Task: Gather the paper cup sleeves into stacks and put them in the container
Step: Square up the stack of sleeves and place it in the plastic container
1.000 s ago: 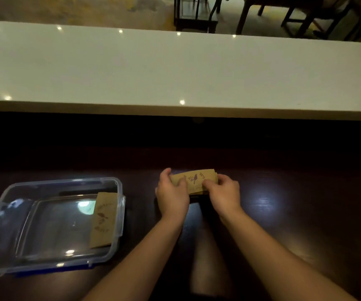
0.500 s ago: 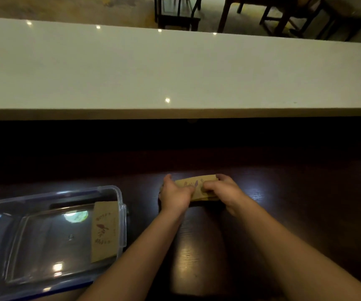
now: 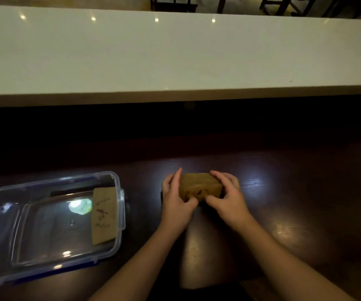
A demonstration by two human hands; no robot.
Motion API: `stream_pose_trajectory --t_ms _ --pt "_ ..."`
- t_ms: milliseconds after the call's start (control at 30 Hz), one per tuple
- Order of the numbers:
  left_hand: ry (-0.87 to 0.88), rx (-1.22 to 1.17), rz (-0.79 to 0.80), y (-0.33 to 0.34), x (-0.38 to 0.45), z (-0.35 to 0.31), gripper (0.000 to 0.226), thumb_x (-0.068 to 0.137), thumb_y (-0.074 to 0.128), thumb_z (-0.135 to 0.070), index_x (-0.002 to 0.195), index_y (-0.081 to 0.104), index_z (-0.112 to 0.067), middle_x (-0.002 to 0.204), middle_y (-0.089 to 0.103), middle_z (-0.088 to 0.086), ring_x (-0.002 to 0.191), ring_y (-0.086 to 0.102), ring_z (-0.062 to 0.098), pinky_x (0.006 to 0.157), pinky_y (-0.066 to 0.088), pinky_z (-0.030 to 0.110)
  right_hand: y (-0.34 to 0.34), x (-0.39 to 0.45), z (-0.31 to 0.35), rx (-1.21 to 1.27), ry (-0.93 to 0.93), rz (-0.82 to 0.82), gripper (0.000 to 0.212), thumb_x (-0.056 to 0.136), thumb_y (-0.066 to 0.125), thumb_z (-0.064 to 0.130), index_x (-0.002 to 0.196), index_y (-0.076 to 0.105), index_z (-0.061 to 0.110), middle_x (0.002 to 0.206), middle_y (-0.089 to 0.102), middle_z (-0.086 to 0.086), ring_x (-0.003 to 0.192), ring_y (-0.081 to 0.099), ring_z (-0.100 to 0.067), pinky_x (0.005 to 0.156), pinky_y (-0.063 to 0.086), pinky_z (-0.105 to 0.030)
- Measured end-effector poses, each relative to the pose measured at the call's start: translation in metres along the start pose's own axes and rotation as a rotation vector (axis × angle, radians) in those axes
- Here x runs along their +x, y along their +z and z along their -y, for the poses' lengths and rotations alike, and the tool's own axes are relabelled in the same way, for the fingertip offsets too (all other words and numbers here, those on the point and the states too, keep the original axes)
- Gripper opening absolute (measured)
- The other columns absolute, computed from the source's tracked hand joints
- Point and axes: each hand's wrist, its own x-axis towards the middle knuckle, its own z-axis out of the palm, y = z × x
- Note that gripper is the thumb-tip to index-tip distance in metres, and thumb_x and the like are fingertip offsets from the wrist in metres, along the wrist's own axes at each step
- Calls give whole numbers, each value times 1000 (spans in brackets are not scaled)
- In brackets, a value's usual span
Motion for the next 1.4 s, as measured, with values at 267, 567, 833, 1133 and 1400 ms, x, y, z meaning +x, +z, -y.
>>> stream_pose_trajectory --t_ms 267,567,833,1133,1400 --pt "84 66 -100 19 -32 6 69 79 63 -2 140 40 -24 148 27 0 125 30 -3 86 23 -11 -5 -22 -17 -213 -160 79 77 78 65 19 146 31 36 157 22 2 134 34 -13 102 36 -25" --pt "123 134 -181 37 -35 15 69 79 57 -3 141 33 -23 146 21 -3 108 21 -36 79 27 -11 -2 -28 -21 -173 -184 123 80 85 53 8 149 17 41 161 11 0 135 37 -19 92 43 -25" --pt "168 195 -148 18 -38 8 67 77 69 -17 136 42 -31 126 39 -15 111 35 -26 85 28 -7 -27 -18 -10 11 -140 206 81 78 58 -2 143 35 39 132 45 5 104 53 -4 81 40 -8" --pt "-184 -492 -120 -7 -68 -26 73 53 88 -6 118 57 -22 105 67 6 82 71 8 66 56 20 -53 -11 24 743 125 379 87 68 59 -19 139 40 27 92 70 -3 78 69 -11 64 55 -23" --pt "-408 -842 -244 -5 -104 -36 64 51 87 -10 110 59 -5 93 76 10 83 72 23 69 55 32 -14 -51 41 955 314 513 45 74 60 -5 118 56 3 94 74 -14 84 72 -29 64 59 -34"
